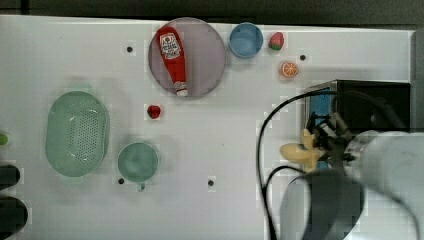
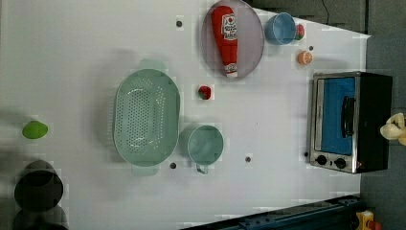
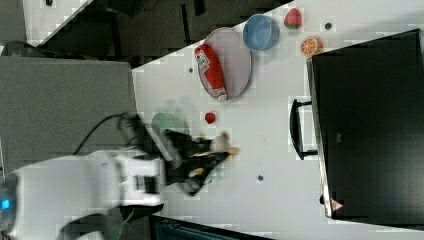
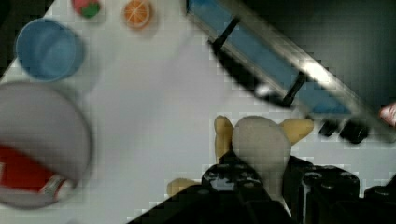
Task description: Pick banana from table and place on oven.
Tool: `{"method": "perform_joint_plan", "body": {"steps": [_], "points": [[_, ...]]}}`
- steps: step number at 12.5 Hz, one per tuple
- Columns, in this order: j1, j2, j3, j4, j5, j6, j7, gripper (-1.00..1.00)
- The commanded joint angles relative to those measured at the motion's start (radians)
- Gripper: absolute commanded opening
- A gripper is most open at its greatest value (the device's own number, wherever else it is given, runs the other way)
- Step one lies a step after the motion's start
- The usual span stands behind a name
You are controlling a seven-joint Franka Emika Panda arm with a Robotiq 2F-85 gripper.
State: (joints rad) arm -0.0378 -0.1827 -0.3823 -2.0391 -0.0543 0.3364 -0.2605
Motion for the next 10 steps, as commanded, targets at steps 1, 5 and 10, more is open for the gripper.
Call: {"method": "perform_joint_plan", "body": {"steps": [1, 5, 10], "points": [[-0.015, 0.099, -0.095, 0.062, -0.031, 0.057, -0.266, -0.64], [-0.016, 0.276, -0.197, 0.147, -0.031, 0.118, -0.498, -0.64], [-0.017, 0.365, -0.217, 0.173, -0.031, 0.118, -0.558, -0.15]]}}
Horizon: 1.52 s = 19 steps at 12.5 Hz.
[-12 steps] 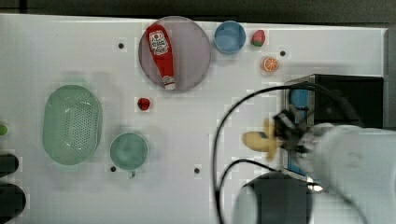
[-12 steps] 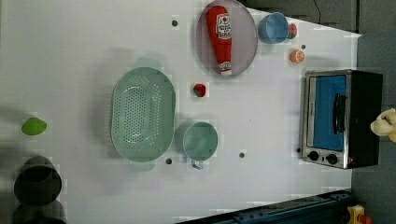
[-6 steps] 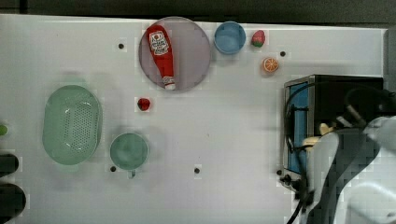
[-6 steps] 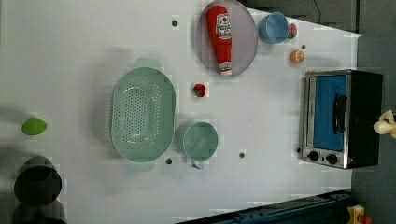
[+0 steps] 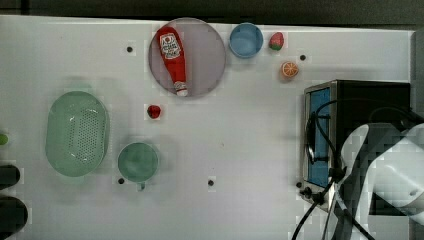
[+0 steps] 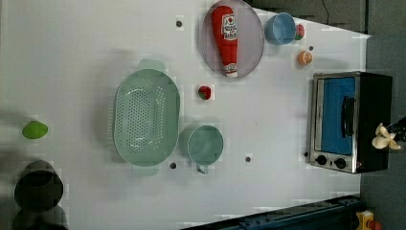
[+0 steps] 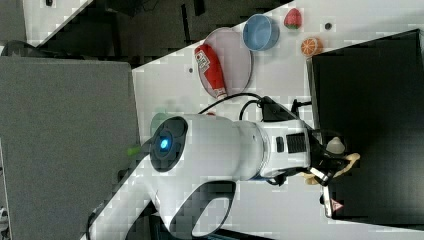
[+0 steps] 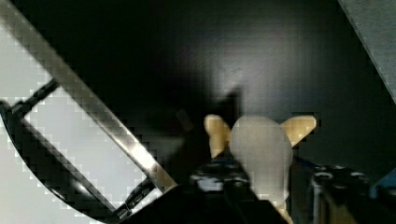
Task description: Pick banana from table and place on oven.
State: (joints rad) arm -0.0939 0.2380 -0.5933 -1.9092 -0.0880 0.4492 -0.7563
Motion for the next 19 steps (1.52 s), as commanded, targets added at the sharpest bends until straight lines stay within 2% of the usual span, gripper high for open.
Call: {"method": "perform_joint_plan", "body": {"steps": [1, 5, 9, 12, 14, 19], "points": [[0.039, -0.053, -0.005, 0.043, 0.003, 0.006, -0.062, 0.07], [0.040, -0.054, -0.003, 0.046, 0.003, 0.006, -0.062, 1.00], [0.063, -0.076, 0.029, 0.123, 0.003, -0.018, -0.079, 1.00], [0.099, -0.134, 0.124, 0.167, 0.017, -0.184, -0.057, 1.00], [0.124, -0.184, 0.213, 0.167, 0.036, -0.252, 0.098, 1.00], [0.146, -0.288, 0.422, 0.154, 0.042, -0.265, 0.692, 1.00]]}}
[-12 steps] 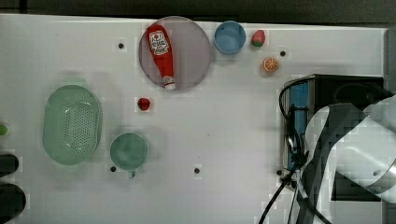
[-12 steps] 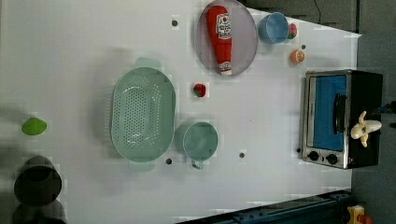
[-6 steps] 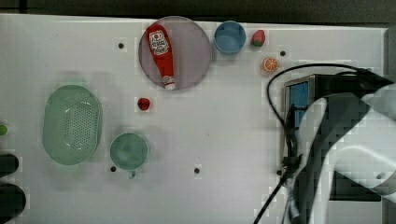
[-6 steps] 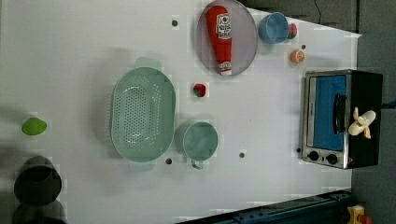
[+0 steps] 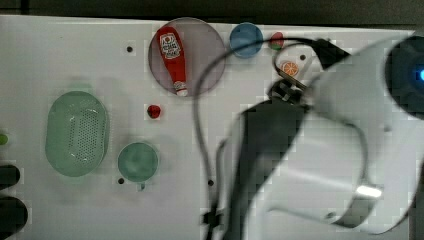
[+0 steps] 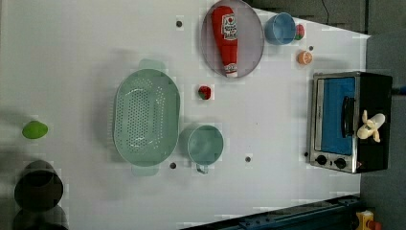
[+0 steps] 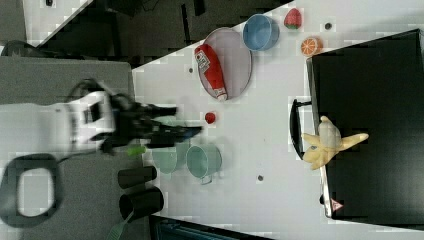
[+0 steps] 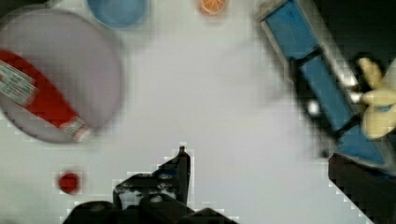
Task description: Pick banana from table and place on oven.
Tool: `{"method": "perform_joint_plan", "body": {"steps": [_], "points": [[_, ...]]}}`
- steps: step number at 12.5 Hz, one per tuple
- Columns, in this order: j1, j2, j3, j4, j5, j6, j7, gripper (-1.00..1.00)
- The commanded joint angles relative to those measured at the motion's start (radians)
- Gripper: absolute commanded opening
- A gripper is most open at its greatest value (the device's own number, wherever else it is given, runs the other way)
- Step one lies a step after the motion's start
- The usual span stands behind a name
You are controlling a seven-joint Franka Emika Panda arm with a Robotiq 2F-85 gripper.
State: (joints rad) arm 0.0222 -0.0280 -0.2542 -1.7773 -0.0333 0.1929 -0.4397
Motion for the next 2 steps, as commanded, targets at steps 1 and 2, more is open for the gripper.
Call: {"method": "perform_joint_plan", "body": {"steps": [1, 2], "points": [[0.030, -0.046, 0.103, 0.012, -0.012, -0.052, 0.482, 1.00], [0.030, -0.072, 0.120, 0.000, -0.012, -0.118, 0.541, 1.00]]}}
